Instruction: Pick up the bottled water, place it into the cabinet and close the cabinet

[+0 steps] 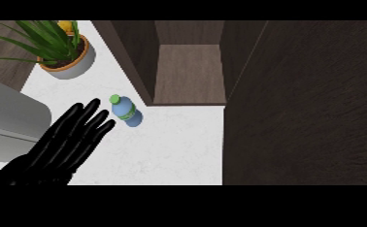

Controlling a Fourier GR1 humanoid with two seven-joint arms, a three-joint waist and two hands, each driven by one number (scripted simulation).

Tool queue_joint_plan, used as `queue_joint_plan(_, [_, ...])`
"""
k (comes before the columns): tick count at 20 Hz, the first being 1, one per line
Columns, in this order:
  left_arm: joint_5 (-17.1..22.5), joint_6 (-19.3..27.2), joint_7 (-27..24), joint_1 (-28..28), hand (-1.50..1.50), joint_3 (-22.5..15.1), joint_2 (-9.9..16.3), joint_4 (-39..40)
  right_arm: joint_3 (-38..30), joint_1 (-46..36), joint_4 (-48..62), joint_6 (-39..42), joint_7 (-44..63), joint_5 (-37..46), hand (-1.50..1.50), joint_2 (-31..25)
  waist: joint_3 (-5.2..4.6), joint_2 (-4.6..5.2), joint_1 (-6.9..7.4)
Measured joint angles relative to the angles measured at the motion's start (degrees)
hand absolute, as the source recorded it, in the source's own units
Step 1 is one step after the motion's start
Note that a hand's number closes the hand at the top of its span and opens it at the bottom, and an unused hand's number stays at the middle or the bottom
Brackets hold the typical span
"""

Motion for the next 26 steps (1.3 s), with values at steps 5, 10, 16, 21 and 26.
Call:
queue_joint_plan(5, [0.04,1.48,1.65,0.52,-1.5,-0.85,-0.32,-0.43,-1.4,1.7,0.05,1.52,-0.95,-0.56,-1.5,0.22,0.01,-0.16,0.06])
queue_joint_plan(10, [0.09,2.31,2.99,0.4,-1.5,0.24,0.24,-0.58,-1.68,3.15,0.04,2.85,-1.66,-0.97,-1.5,0.47,0.0,-0.16,0.05])
queue_joint_plan(16, [0.06,2.86,2.52,1.45,-1.5,2.63,0.49,-0.44,-2.19,5.76,-0.15,4.49,-3.13,-1.68,-1.5,0.94,-0.03,-0.23,-0.05])
queue_joint_plan(21, [0.12,0.95,-0.58,3.0,-1.5,7.61,1.19,0.32,-2.79,7.83,-0.27,5.66,-4.25,-2.23,-1.5,1.1,-0.07,-0.18,-0.19])
queue_joint_plan(26, [0.73,-1.64,-3.15,4.31,-1.5,10.95,1.91,2.41,-4.53,8.34,-0.13,6.42,-4.64,-2.95,-1.5,0.7,-0.08,-0.02,-0.3])
